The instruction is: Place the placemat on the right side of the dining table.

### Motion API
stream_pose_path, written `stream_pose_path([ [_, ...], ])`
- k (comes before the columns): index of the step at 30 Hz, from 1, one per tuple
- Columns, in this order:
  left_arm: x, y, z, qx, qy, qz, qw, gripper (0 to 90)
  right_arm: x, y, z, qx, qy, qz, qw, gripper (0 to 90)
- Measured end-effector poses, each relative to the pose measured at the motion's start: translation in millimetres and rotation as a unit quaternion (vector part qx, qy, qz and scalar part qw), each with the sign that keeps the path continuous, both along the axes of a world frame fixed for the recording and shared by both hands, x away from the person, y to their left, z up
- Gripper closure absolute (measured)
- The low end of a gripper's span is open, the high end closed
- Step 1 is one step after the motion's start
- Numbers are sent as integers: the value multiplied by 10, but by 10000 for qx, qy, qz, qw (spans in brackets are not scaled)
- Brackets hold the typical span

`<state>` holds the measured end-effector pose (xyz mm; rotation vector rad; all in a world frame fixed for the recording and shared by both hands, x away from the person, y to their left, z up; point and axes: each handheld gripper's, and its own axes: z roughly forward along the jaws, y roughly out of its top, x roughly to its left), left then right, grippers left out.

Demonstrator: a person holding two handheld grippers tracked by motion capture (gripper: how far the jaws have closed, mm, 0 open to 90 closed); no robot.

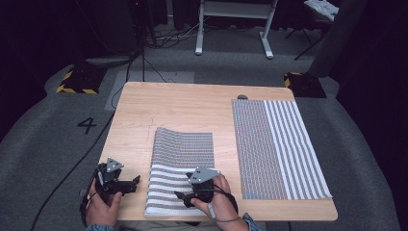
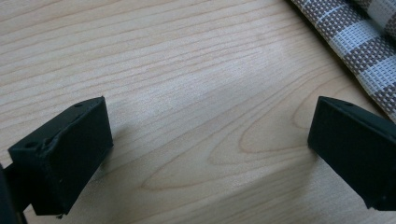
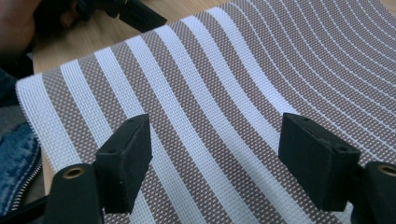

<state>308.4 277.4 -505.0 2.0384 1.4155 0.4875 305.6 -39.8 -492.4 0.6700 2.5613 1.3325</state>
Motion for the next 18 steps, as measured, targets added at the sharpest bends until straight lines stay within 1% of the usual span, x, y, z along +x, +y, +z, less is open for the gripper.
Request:
stream_pose_path([
  [3, 0, 0, 0, 0, -1, 0, 10000, 0, -47, 13, -45, -108, -27, -70, 9999, 240],
  [5, 0, 0, 0, 0, -2, 2, 10000, 0, -71, 21, -76, -114, -34, -53, 9999, 241],
  [6, 0, 0, 0, -1, -1, 3, 10000, 0, -81, 27, -87, -151, -9, -23, 9999, 240],
  [7, 0, 0, 0, 1, -1, 0, 10000, 0, -95, 24, -94, -274, 56, -23, 9996, 238],
  [8, 0, -1, -1, -4, 1, 1, 10000, 0, -96, 27, -112, -344, 112, 4, 9993, 232],
  [9, 0, 0, 0, -2, -2, 2, 10000, 0, -107, 29, -118, -374, 103, 22, 9992, 225],
  [10, 0, 0, 0, -1, -2, 3, 10000, 0, -105, 27, -120, -465, 12, 84, 9989, 222],
  [11, 0, 0, 0, -1, -1, 2, 10000, 0, -118, 40, -120, -474, 20, 88, 9988, 211],
  [12, 0, 0, -1, 0, -3, 3, 10000, 0, -127, 41, -118, -548, 32, 84, 9985, 208],
  [13, 0, 0, -1, -1, -2, 3, 10000, 0, -113, 46, -125, -504, -79, 162, 9986, 207],
  [14, -1, 0, -1, -1, -3, 4, 10000, 0, -114, 43, -123, -525, -74, 169, 9984, 207],
  [15, -1, -1, -1, -2, -2, 3, 10000, 0, -122, 50, -124, -497, -56, 136, 9987, 198],
  [16, -1, -1, -1, -2, -3, 3, 10000, 0, -134, 53, -122, -532, -84, 69, 9985, 178],
  [17, -1, -1, -1, -4, -3, 2, 10000, 0, -139, 56, -124, -553, -148, 52, 9983, 177],
  [18, -1, -1, -1, -3, -2, 4, 10000, 0, -152, 60, -124, -552, -160, 21, 9983, 180],
])
